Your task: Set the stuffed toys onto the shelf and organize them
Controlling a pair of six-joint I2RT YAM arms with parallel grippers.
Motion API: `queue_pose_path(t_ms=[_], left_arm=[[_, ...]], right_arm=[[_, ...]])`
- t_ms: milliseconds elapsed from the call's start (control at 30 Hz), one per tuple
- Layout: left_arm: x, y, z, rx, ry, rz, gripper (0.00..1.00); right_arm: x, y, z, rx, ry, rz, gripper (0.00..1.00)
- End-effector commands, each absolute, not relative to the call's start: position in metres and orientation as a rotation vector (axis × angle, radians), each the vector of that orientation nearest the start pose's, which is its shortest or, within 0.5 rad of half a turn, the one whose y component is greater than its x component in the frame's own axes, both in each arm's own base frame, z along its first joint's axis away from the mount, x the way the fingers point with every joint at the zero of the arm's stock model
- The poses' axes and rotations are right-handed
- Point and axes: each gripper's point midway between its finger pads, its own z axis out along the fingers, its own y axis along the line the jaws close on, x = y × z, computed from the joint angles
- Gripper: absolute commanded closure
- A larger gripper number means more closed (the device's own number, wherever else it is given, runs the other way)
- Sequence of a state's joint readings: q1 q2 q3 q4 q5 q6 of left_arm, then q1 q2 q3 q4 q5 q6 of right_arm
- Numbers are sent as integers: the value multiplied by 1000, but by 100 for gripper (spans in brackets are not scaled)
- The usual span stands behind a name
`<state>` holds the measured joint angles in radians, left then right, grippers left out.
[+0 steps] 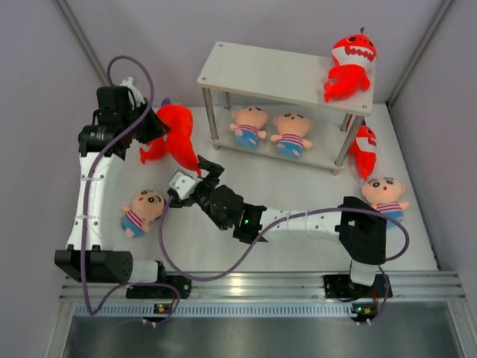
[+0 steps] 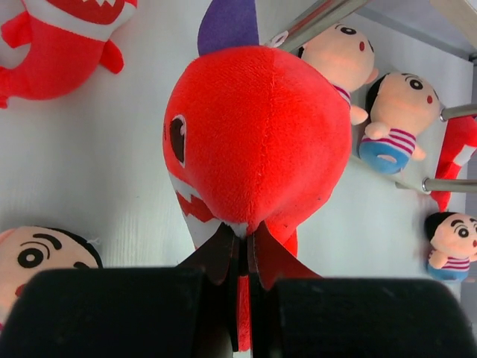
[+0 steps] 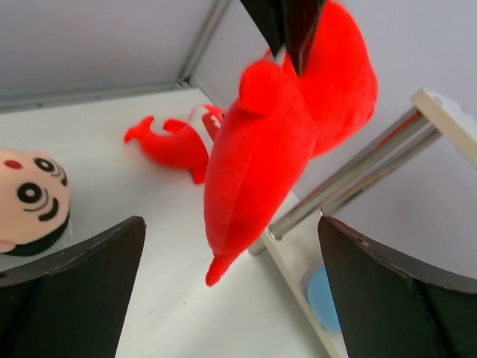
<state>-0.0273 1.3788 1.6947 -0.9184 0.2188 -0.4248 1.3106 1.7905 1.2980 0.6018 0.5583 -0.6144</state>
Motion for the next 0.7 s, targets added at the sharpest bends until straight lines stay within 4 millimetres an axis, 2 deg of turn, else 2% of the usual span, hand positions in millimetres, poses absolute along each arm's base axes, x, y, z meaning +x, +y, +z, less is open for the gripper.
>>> queue_pose_path(t_ms=[0, 67, 133, 167, 200, 300, 333, 400, 433, 467, 500, 533, 567, 600, 633, 667], left_arm=[[364, -64, 354, -387, 2092, -521, 100], [364, -65, 355, -384, 2092, -532, 100], [363, -67, 357, -381, 2089, -543, 100], [363, -67, 357, -374, 2090, -547, 100], [362, -69, 358, -372, 2090, -555, 100], [360, -69, 359, -373, 2088, -565, 100], [359, -71, 359, -370, 2090, -574, 100], [359, -71, 360, -366, 2089, -581, 100], [359, -73, 360, -360, 2092, -594, 100], [359, -73, 360, -362, 2094, -602, 100], [359, -74, 360, -362, 2096, -612, 100], [359, -76, 360, -355, 2097, -623, 100], [359, -76, 359, -347, 2100, -625, 100], [359, -77, 360, -331, 2098, -628, 100], [360, -78, 359, -289, 2102, -623, 97], [360, -78, 361, -270, 2097, -614, 84]], right_arm=[[270, 474, 318, -675, 1266, 127, 1], [280, 470, 310, -642, 1299, 89, 1], [291, 473, 293, -658, 1338, 87, 1], [297, 474, 295, -612, 1361, 120, 1], [308, 472, 283, -613, 1395, 104, 1], [323, 479, 284, -594, 1408, 167, 9], [326, 478, 282, -592, 1416, 153, 25], [337, 478, 283, -562, 1432, 129, 41], [340, 477, 276, -580, 1459, 114, 53], [344, 479, 280, -550, 1475, 160, 61], [352, 474, 280, -539, 1493, 173, 75], [351, 477, 276, -541, 1515, 226, 84], [351, 474, 280, -533, 1516, 251, 100], [349, 469, 295, -511, 1500, 288, 100], [343, 473, 293, -530, 1498, 344, 100], [340, 469, 308, -517, 1489, 386, 100]])
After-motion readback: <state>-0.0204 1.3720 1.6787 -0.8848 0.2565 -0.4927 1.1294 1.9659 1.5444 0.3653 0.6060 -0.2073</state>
